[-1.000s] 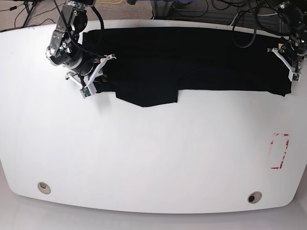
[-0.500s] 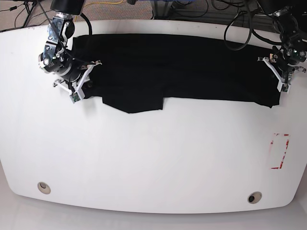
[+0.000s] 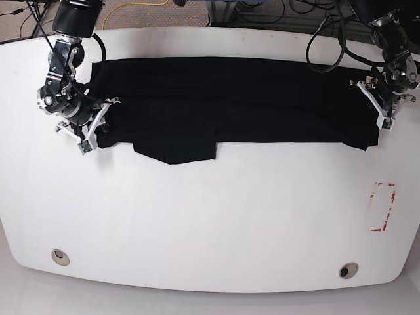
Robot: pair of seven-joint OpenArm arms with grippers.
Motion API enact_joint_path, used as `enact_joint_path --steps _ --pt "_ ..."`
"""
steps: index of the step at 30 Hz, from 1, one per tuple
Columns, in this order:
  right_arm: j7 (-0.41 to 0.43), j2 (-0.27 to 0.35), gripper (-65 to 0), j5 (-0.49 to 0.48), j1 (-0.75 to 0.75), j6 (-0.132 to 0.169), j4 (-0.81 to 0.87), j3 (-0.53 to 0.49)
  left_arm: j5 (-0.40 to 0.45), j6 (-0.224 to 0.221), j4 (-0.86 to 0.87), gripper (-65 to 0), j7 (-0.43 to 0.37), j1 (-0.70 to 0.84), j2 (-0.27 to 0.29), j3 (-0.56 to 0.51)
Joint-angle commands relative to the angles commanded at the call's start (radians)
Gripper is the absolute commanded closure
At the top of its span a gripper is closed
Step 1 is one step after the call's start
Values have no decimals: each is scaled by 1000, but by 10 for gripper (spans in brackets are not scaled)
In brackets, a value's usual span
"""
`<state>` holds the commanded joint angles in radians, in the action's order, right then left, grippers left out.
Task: Layout the t-shirt on the table in an organized manner, then fold the t-shirt properly
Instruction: 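Lower the folded edge with both grippers onto the shirt body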
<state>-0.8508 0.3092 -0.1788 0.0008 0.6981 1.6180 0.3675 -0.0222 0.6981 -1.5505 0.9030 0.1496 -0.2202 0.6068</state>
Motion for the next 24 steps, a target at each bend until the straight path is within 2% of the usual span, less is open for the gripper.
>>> enact_joint_path --steps 3,4,7,11,14,17,24 --pt "-71 -32 -414 0 -12 0 91 0 0 0 -23 -160 2 -3 2 0" --pt "-91 -51 -466 2 -20 0 127 -2 0 0 -32 -193 2 -3 11 0" --pt "-132 -89 -536 9 -51 0 189 -5 2 0 -69 -281 2 -3 32 0" --pt "-175 -123 -533 3 -92 0 190 -11 2 0 -129 -336 17 -3 37 0" --pt "-178 -169 -530 9 -124 0 137 -21 -2 0 -167 -339 54 -5 49 0" --pt "-170 -183 -530 11 -157 0 55 -51 0 0 -215 -339 61 -15 55 2" --pt "-43 -183 -488 11 -173 0 -126 -110 0 0 -275 -339 61 -12 55 2"
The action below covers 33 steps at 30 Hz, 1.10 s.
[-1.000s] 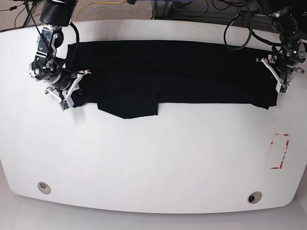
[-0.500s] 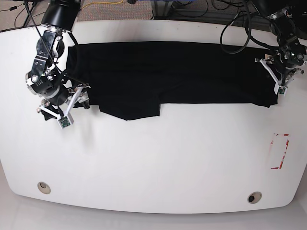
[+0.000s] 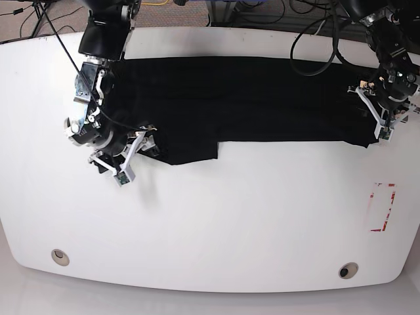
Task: Layout the t-shirt on the table in an organized manner, then fold the t-shirt properly
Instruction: 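Lower the folded edge with both grippers onto the shirt body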
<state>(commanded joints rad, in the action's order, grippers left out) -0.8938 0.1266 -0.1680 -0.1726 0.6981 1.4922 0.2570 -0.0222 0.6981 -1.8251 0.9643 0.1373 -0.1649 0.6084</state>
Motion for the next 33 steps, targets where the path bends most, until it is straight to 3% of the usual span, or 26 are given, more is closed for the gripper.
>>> enact_joint_path --steps 11,14,16,18,21,23,26,29,33 --pt "110 -3 -465 49 -15 0 -172 -14 0 0 -8 -339 0 3 -6 8" --pt "118 -9 -423 69 -15 0 -176 -18 0 0 -8 -339 0 6 -6 21" --pt "118 -20 -331 69 -15 0 -176 -43 0 0 -8 -339 0 12 -6 23" --pt "120 -23 -179 69 -15 0 -176 -63 0 0 -8 -339 0 15 -6 25" --pt "120 -26 -10 69 -20 0 -176 -78 0 0 -8 -339 -2 17 -6 23" --pt "120 -26 0 68 -20 0 -172 -84 0 0 -8 -339 -2 17 -6 23" --pt "118 -40 -36 68 -15 0 -126 -86 0 0 -6 -339 -2 17 -6 23" --pt "112 -63 -19 68 -11 0 -63 -86 0 0 -3 -339 -3 18 -6 23" --pt "46 -74 -2 66 6 0 26 -86 2 0 -2 -339 -3 18 -6 23"
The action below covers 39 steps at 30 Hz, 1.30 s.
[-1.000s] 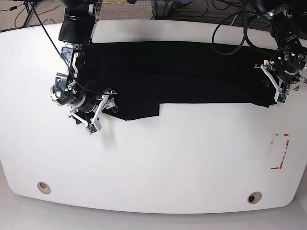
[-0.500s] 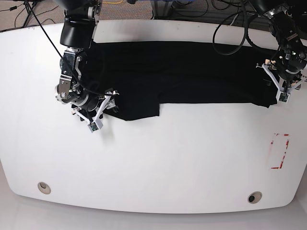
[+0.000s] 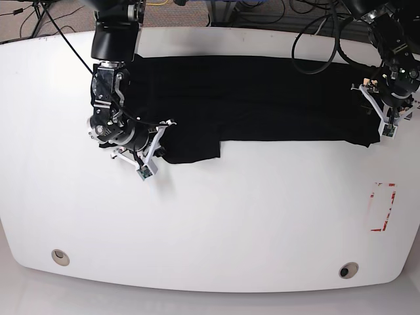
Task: Layout the t-shirt on the table in an organized manner, then fold the t-shirt properly
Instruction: 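Lower the folded edge with both grippers onto the shirt body, then regrasp the folded shirt's end with the right gripper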
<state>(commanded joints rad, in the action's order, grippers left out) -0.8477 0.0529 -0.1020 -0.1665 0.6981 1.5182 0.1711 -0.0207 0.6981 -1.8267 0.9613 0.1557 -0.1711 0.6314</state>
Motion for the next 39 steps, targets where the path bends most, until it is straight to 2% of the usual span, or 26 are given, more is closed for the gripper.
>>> enact_joint_path --steps 3,7,12,17,19,22,26,28,35,37,39 --pt "-51 -31 0 -8 8 0 64 0 0 0 0 -339 0 0 0 0" --pt "-189 -43 0 -44 29 0 180 0 2 0 0 -339 0 0 0 -2" --pt "-325 -51 0 -172 71 0 284 0 3 0 2 -339 -2 0 0 -2" --pt "-471 -44 0 -351 129 0 361 -2 3 0 3 -339 -2 -2 0 -3" --pt "-508 -21 0 -439 158 0 381 -2 3 0 3 -339 -2 -2 0 -3" --pt "-535 9 0 -559 190 0 394 -32 3 0 3 -339 -2 -2 0 -3" --pt "-542 91 0 -733 230 0 396 -129 5 0 5 -339 -2 -3 0 -5" --pt "-542 115 0 -772 239 0 394 -161 5 0 5 -339 -2 -3 0 -5" --pt "-545 198 -8 -792 261 0 394 -276 5 0 5 -339 -2 -3 0 -5" --pt "-545 222 -43 -793 264 0 394 -311 5 0 5 -339 -2 -3 0 -5" --pt "-545 247 -151 -793 267 0 397 -333 5 0 5 -339 -2 -2 0 -5"
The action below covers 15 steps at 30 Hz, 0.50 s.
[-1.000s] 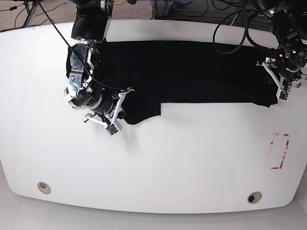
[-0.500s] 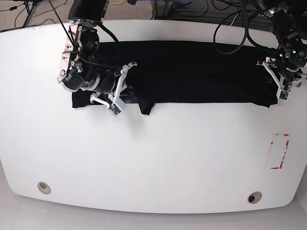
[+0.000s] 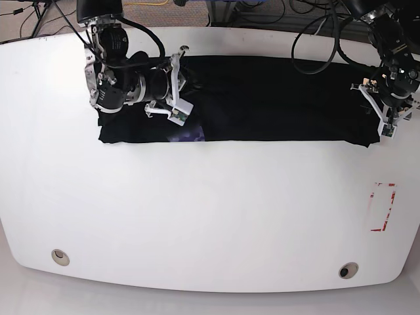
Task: Layout the t-shirt on the table in an organized manner, then fold the t-shirt properly
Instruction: 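Regrasp the folded shirt's end with the right gripper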
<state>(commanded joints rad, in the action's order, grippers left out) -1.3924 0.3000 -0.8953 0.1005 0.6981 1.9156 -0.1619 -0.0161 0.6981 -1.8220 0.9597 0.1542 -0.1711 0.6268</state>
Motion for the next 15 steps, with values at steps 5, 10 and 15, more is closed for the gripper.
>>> enact_joint_path --steps 5,10,15 --pt "8 49 -425 -54 8 0 0 5 0 0 0 -339 0 2 0 0" --pt "20 71 -457 -140 11 0 -3 97 0 0 0 -339 0 2 0 0" --pt "20 71 -339 -152 11 0 -6 201 -8 0 -8 -339 3 0 2 8"
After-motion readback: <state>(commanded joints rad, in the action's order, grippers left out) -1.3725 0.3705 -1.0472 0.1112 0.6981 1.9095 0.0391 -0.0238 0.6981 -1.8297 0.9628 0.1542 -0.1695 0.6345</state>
